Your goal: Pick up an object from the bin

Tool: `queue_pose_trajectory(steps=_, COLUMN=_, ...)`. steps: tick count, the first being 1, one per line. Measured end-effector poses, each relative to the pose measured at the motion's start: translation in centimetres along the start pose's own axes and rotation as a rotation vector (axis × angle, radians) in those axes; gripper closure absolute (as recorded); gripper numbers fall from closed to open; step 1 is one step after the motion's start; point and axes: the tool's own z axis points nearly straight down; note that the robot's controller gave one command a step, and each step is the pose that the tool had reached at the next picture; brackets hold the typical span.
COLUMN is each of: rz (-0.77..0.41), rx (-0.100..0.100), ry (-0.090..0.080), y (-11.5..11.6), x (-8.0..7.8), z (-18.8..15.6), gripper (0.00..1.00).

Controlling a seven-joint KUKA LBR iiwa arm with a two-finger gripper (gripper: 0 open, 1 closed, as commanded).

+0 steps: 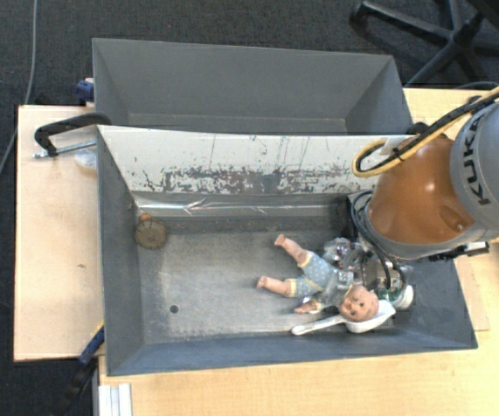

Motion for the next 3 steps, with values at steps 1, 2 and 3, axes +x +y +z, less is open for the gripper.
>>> queue_pose_trajectory(steps=1, rz=0.000, rx=0.000, ry=0.000, y=0.0, x=0.0, z=-1.0, gripper=1.00)
queue_pose_trajectory(steps=2, rz=0.000, rx=-0.001, ry=-0.003, y=0.0, x=-0.1, z=-1.5, gripper=1.00)
queue_pose_trajectory(steps=3, rz=0.000, rx=-0.001, ry=0.001, y=0.1, x=0.0, z=-2.1, gripper=1.00)
